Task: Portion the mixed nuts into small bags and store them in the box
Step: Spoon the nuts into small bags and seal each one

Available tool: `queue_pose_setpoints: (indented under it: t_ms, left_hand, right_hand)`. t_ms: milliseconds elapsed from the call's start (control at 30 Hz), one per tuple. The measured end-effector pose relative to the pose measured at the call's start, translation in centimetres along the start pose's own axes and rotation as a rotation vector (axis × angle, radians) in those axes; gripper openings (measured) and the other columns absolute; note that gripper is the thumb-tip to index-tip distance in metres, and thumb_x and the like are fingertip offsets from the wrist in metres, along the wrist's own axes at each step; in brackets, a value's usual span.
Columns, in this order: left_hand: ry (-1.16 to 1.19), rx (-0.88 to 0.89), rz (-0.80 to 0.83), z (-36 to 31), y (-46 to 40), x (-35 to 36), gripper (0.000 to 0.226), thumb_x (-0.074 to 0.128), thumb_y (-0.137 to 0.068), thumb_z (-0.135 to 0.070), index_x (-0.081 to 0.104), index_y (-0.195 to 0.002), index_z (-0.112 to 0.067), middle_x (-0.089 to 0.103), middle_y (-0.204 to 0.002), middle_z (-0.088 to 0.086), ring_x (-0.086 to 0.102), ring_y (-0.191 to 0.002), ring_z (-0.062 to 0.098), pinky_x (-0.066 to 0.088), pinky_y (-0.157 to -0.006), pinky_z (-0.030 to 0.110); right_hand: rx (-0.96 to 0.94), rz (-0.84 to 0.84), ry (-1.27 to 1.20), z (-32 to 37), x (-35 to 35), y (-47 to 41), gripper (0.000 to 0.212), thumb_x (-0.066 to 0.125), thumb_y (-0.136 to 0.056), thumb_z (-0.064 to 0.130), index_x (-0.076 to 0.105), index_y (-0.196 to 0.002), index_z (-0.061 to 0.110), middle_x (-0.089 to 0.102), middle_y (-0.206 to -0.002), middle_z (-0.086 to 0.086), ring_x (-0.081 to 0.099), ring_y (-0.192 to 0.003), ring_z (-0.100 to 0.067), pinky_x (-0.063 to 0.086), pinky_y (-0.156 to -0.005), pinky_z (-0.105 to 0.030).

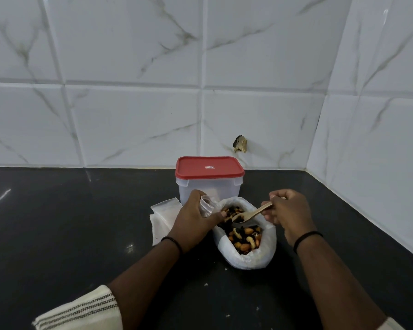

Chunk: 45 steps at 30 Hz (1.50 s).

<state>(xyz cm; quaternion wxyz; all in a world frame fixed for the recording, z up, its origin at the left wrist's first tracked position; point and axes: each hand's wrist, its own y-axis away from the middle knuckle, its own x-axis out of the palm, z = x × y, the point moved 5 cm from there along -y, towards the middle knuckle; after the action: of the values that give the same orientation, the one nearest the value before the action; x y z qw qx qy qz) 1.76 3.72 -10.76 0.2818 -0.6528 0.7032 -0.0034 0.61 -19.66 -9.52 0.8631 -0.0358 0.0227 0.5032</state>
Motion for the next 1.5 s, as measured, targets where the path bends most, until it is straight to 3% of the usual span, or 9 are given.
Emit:
queue_pose_setpoints:
  t_ms: [367, 667, 833, 1067, 1200, 1367, 1500]
  left_hand:
    - [-0.028, 0.022, 0.005, 0.0, 0.0, 0.1, 0.041, 0.075, -0.082, -0.030, 0.046, -0.110, -0.020, 0.060, -0.100, -0.008, 0.059, -0.086, 0.004, 0.045, -0.064, 0.006]
    - [-0.061, 0.019, 0.029, 0.3, -0.2, 0.3, 0.042, 0.074, -0.083, -0.034, 0.044, -0.111, -0.024, 0.063, -0.102, -0.007, 0.062, -0.089, 0.008, 0.049, -0.067, 0.013]
    - [-0.090, 0.054, 0.012, 0.1, -0.1, 0.3, 0.042, 0.076, -0.081, -0.032, 0.045, -0.108, -0.021, 0.061, -0.094, -0.011, 0.060, -0.081, -0.001, 0.045, -0.063, 0.008]
    - [-0.070, 0.038, -0.003, 0.5, -0.3, 0.2, 0.041, 0.076, -0.081, -0.034, 0.047, -0.107, -0.022, 0.062, -0.095, -0.008, 0.060, -0.083, 0.005, 0.046, -0.064, 0.011]
    - [-0.058, 0.049, -0.015, 0.6, -0.4, 0.2, 0.040, 0.076, -0.081, -0.034, 0.047, -0.105, -0.020, 0.062, -0.093, -0.006, 0.060, -0.082, 0.006, 0.049, -0.067, 0.021]
    - [-0.064, 0.049, -0.016, 0.5, -0.4, 0.2, 0.041, 0.075, -0.082, -0.032, 0.047, -0.109, -0.020, 0.060, -0.096, -0.008, 0.059, -0.084, 0.003, 0.047, -0.066, 0.013]
    - [-0.027, 0.045, -0.004, 0.6, -0.3, 0.2, 0.044, 0.077, -0.080, -0.032, 0.047, -0.111, -0.021, 0.063, -0.101, -0.009, 0.061, -0.089, 0.003, 0.051, -0.072, 0.017]
  right_hand:
    - [-0.083, 0.028, -0.328, 2.1, 0.5, 1.4, 0.011, 0.055, -0.100, 0.009, 0.059, -0.108, 0.004, 0.074, -0.090, -0.016, 0.075, -0.076, -0.023, 0.059, -0.061, -0.028]
    - [-0.231, 0.227, -0.232, 3.0, 3.0, 3.6, 0.009, 0.059, -0.097, 0.009, 0.062, -0.105, 0.003, 0.074, -0.093, -0.017, 0.075, -0.080, -0.027, 0.062, -0.065, -0.032]
    - [-0.391, 0.460, -0.104, 3.7, 4.8, 5.1, 0.013, 0.055, -0.098, 0.002, 0.065, -0.103, 0.009, 0.073, -0.102, -0.011, 0.073, -0.095, -0.019, 0.059, -0.075, -0.025]
    - [-0.458, 0.625, -0.143, 4.5, 4.8, 5.5, 0.025, 0.047, -0.097, -0.011, 0.065, -0.106, 0.002, 0.072, -0.110, -0.012, 0.069, -0.109, -0.021, 0.058, -0.091, -0.037]
    - [-0.451, 0.647, -0.161, 4.7, 4.5, 5.5, 0.027, 0.045, -0.094, -0.014, 0.067, -0.102, 0.000, 0.074, -0.106, -0.012, 0.069, -0.108, -0.024, 0.057, -0.093, -0.039]
    - [-0.397, 0.576, -0.250, 4.5, 4.2, 5.3, 0.028, 0.043, -0.092, -0.016, 0.067, -0.093, -0.003, 0.075, -0.099, -0.017, 0.071, -0.101, -0.030, 0.059, -0.088, -0.038]
    - [-0.323, 0.470, -0.400, 4.3, 3.4, 4.5, 0.029, 0.040, -0.092, -0.015, 0.067, -0.089, -0.003, 0.073, -0.096, -0.023, 0.072, -0.097, -0.035, 0.061, -0.079, -0.035]
